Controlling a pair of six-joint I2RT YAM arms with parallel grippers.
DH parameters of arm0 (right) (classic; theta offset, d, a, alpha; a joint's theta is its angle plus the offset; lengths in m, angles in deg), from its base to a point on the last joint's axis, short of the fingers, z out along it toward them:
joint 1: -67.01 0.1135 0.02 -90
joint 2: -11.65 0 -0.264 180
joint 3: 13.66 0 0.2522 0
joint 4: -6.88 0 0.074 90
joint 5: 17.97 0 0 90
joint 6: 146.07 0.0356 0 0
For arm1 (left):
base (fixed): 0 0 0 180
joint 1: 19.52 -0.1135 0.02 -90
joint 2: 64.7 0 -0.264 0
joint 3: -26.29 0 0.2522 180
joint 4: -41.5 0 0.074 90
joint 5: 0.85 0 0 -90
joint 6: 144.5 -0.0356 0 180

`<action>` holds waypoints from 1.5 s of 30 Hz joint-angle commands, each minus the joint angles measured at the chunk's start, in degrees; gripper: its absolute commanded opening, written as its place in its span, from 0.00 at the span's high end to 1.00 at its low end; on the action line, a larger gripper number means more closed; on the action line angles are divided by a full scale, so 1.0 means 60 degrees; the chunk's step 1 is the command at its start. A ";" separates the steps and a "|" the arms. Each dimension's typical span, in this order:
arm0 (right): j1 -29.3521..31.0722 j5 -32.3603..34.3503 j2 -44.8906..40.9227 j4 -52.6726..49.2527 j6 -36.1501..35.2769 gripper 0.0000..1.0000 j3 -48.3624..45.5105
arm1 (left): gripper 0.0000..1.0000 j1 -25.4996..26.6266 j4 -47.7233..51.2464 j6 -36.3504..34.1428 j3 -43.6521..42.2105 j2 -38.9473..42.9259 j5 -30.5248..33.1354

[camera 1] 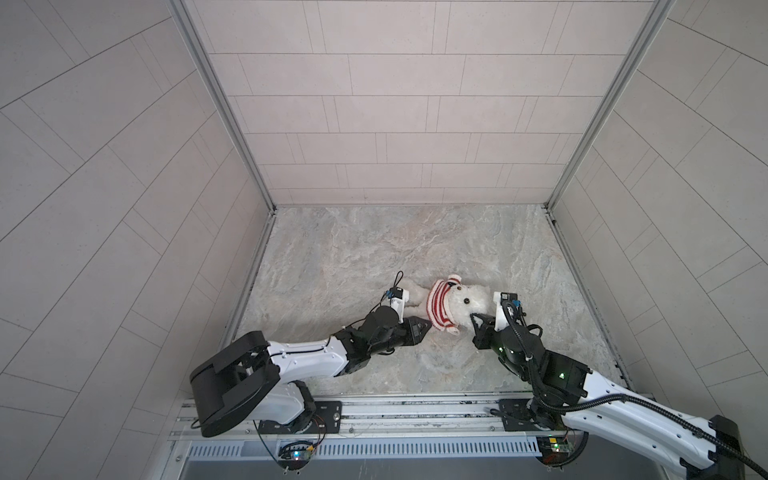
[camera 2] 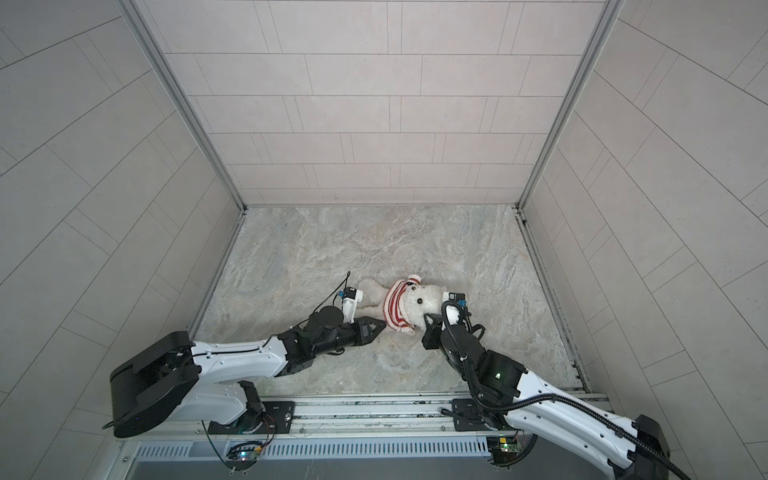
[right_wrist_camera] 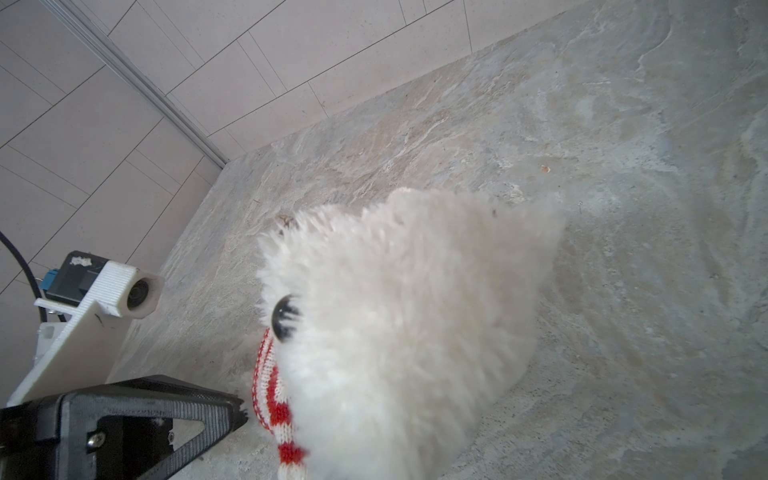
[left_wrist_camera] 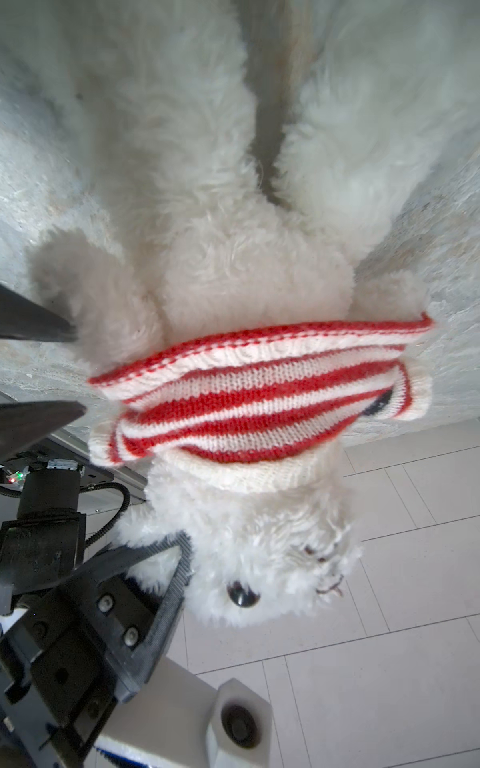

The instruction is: Dress the teddy bear

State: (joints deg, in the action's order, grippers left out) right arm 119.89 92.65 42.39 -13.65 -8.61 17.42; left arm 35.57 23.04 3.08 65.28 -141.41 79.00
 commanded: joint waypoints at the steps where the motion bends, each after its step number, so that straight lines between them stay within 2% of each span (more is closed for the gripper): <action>1: 0.0063 0.0240 -0.0084 0.0417 0.0214 1.00 -0.0082 | 0.73 -0.0109 -0.0142 0.0009 0.0368 -0.0058 0.0001; 12: 0.0136 0.0269 -0.0126 0.0381 0.0219 1.00 -0.0068 | 0.73 -0.0216 -0.1203 0.0368 0.1091 -0.1596 -0.0428; 16: 0.0144 0.0326 -0.0223 0.0311 0.0198 1.00 -0.0118 | 0.77 -0.0240 -0.1637 0.0472 0.1168 -0.1891 -0.0559; 24: 0.0136 0.0515 -0.0559 0.0016 0.0137 1.00 -0.0244 | 0.92 -0.0255 -0.1643 0.0423 0.0908 -0.1410 -0.0527; 33: 0.0137 0.0635 -0.0718 -0.0197 0.0067 1.00 -0.0273 | 0.96 -0.0229 -0.1784 0.0423 0.0717 -0.1003 -0.0754; 38: 0.0136 0.0907 -0.1006 -0.0522 -0.0064 1.00 -0.0280 | 1.00 -0.0200 -0.1276 0.0201 0.0390 -0.0331 -0.0853; 42: 0.0136 0.1234 -0.1512 -0.1002 -0.0166 1.00 -0.0225 | 1.00 -0.0200 0.0488 -0.0243 0.0050 0.0344 -0.0747; 45: 0.0136 0.1362 -0.1710 -0.1241 -0.0170 1.00 -0.0203 | 1.00 -0.0197 0.1107 -0.0366 -0.0375 0.0523 -0.0682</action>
State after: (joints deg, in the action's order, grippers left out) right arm 120.63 96.65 33.27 -19.00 -9.50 15.87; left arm 34.25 22.78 3.32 65.54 -139.33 74.78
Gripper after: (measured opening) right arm 0.079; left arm 0.058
